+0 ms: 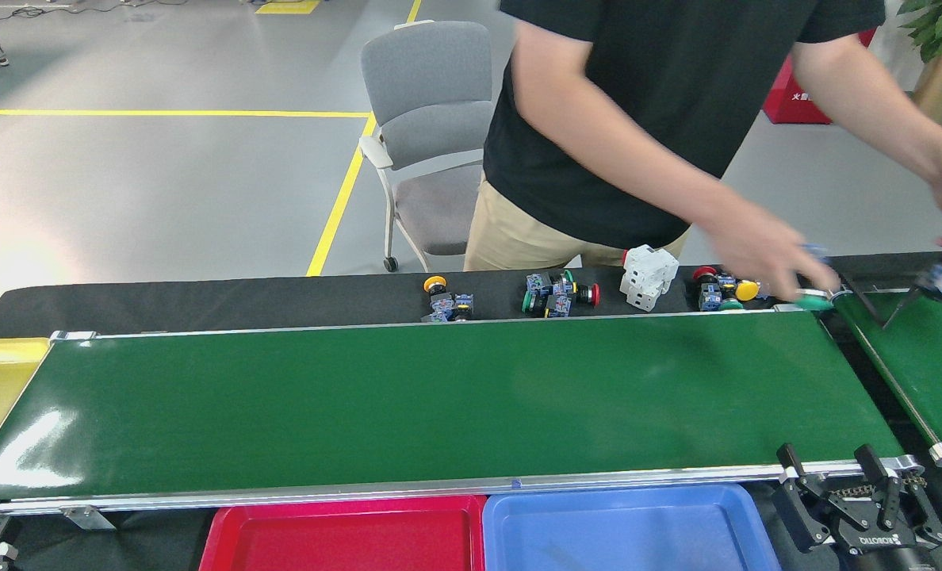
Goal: Pick switch part from conveyor to tray
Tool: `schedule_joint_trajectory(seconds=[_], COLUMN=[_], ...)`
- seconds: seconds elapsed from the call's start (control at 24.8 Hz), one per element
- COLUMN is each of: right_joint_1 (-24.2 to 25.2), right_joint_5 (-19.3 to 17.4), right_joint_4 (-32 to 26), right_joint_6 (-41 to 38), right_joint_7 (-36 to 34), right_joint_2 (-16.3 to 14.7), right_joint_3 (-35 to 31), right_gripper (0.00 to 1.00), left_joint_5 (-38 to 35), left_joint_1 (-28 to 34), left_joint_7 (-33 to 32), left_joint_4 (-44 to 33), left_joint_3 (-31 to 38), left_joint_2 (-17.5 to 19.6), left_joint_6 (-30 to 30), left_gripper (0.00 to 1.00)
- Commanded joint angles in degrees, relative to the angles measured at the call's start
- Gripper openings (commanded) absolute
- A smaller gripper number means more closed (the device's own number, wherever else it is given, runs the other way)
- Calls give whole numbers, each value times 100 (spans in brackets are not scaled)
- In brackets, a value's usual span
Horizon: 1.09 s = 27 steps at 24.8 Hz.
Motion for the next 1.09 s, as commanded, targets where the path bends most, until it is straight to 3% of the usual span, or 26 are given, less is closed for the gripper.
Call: schedule_joint_trajectory(seconds=[0.0, 1.05], right_joint_1=[7, 68], right_joint_5=[-1, -1], right_joint_4=[-87, -87], right_joint_6=[-12, -346], right_joint_7=[-3, 23], right_joint_2=[9, 18], right_joint_3=[-58, -155], right_gripper=[98, 98], left_joint_5=[8, 34], left_joint_1=[-2, 7], left_joint_7=[34, 69], left_joint_4=[-27, -9], left_joint_3=[37, 63], left_joint_2=[49, 49], left_joint_6=[15, -3], left_gripper=[100, 100])
